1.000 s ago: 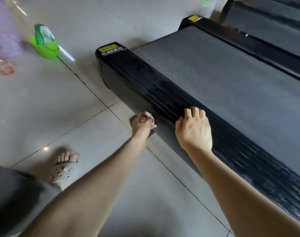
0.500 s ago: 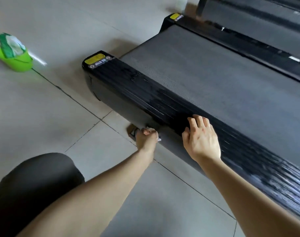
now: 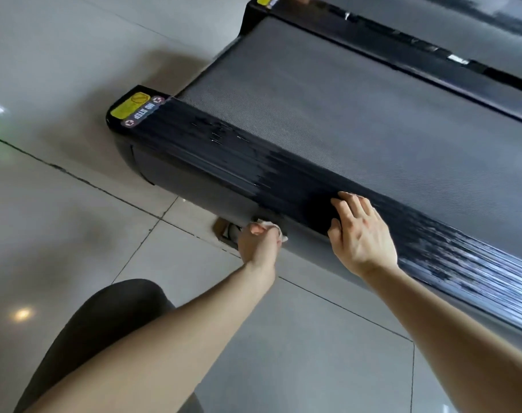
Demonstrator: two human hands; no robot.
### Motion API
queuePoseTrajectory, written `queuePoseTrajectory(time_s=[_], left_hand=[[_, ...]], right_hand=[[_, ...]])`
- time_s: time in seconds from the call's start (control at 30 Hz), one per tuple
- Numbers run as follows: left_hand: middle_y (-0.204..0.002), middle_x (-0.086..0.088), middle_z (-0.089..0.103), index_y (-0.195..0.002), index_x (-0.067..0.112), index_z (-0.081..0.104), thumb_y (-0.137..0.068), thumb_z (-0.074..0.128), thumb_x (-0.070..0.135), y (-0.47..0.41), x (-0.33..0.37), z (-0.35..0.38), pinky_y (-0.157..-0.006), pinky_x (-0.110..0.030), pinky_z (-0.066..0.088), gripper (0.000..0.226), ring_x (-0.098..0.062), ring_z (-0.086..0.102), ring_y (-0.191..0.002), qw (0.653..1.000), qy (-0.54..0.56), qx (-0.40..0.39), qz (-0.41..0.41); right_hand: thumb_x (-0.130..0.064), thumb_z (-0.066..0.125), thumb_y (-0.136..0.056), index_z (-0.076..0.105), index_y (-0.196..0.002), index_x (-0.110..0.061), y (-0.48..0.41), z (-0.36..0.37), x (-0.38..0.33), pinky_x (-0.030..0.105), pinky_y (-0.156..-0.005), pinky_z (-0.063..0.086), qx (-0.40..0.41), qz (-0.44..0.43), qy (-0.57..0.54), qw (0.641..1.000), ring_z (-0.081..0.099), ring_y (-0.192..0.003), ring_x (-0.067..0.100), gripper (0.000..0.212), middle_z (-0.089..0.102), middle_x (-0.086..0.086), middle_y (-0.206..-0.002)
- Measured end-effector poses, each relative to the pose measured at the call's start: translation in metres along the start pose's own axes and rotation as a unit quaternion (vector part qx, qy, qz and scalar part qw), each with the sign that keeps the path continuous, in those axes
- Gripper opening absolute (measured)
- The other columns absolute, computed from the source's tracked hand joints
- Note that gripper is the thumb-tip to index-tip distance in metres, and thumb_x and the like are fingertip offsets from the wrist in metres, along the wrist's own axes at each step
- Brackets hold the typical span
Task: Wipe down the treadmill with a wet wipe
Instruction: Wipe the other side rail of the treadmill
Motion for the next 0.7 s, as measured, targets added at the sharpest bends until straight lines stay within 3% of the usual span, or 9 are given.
queuePoseTrajectory(time_s=[0.1,0.2,0.3,0.37,0.47,0.6,0.7], left_hand=[[-0.053,0.006,0.058,-0.068,0.012,0.056,-0.085,0.054,-0.005,-0.030,0.035,-0.039,-0.066,-0.027,0.052,0.025,-0.016,0.063,-0.052,0.996,0.031,0.083,0.033],[-0.055,0.009,0.058,-0.078,0.016,0.055,-0.091,0.053,0.001,-0.039,0.034,-0.045,-0.066,-0.027,0.049,0.020,-0.009,0.061,-0.047,0.991,0.074,0.112,0.003],[-0.056,0.006,0.062,-0.062,0.018,0.062,-0.084,0.059,-0.011,-0.009,0.005,-0.003,-0.068,-0.031,0.052,0.036,-0.019,0.062,-0.059,1.000,0.009,0.016,-0.001],[-0.061,0.001,0.065,-0.062,0.017,0.063,-0.079,0.063,-0.016,0.022,-0.009,0.028,-0.068,-0.034,0.058,0.037,-0.021,0.064,-0.064,0.997,0.007,-0.081,-0.003],[-0.066,-0.004,0.067,-0.059,0.017,0.066,-0.074,0.068,-0.018,0.029,-0.004,0.035,-0.074,-0.035,0.063,0.038,-0.020,0.065,-0.066,0.992,-0.005,-0.123,-0.006],[-0.082,-0.021,0.066,-0.081,-0.005,0.068,-0.075,0.064,-0.024,0.005,0.045,-0.014,-0.062,-0.025,0.060,0.020,-0.032,0.068,-0.074,0.998,0.017,-0.056,0.015],[-0.088,-0.023,0.071,-0.088,-0.003,0.067,-0.082,0.063,-0.019,-0.016,0.070,-0.047,-0.069,-0.026,0.062,0.018,-0.032,0.073,-0.078,0.998,0.042,0.002,0.046]], right_hand=[[-0.027,0.042,-0.093,0.059,-0.130,-0.005,0.000,0.001,-0.002,0.044,-0.106,0.044,-0.004,0.001,0.004,1.000,0.049,-0.126,0.033,0.046,0.056,0.013,-0.138],[-0.026,0.042,-0.093,0.058,-0.131,-0.005,0.000,0.001,-0.003,0.044,-0.106,0.043,-0.010,0.000,0.015,1.000,0.049,-0.125,0.034,0.046,0.055,0.014,-0.138],[-0.026,0.042,-0.093,0.058,-0.131,-0.005,-0.002,0.000,-0.001,0.045,-0.107,0.043,-0.013,0.002,0.015,1.000,0.049,-0.124,0.034,0.046,0.055,0.014,-0.137],[-0.026,0.042,-0.092,0.058,-0.131,-0.005,0.000,-0.001,-0.002,0.045,-0.108,0.042,-0.014,0.004,0.015,1.000,0.049,-0.125,0.035,0.046,0.055,0.015,-0.137],[-0.026,0.042,-0.092,0.057,-0.131,-0.006,0.000,-0.001,-0.002,0.045,-0.108,0.042,-0.015,0.001,0.016,1.000,0.049,-0.125,0.034,0.047,0.055,0.014,-0.137],[-0.026,0.042,-0.092,0.058,-0.131,-0.005,0.000,-0.001,-0.002,0.045,-0.106,0.043,-0.015,0.003,0.013,1.000,0.049,-0.126,0.034,0.047,0.055,0.014,-0.137],[-0.026,0.042,-0.092,0.058,-0.130,-0.004,-0.001,-0.001,-0.002,0.045,-0.106,0.044,-0.018,0.000,0.016,1.000,0.050,-0.125,0.036,0.047,0.055,0.015,-0.137]])
Point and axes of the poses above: each hand's wrist, its own y-axis away from the middle knuckle, its own z-axis out of the palm, x = y × z, the point moved 6 cm from there along -y, towards the middle knuckle
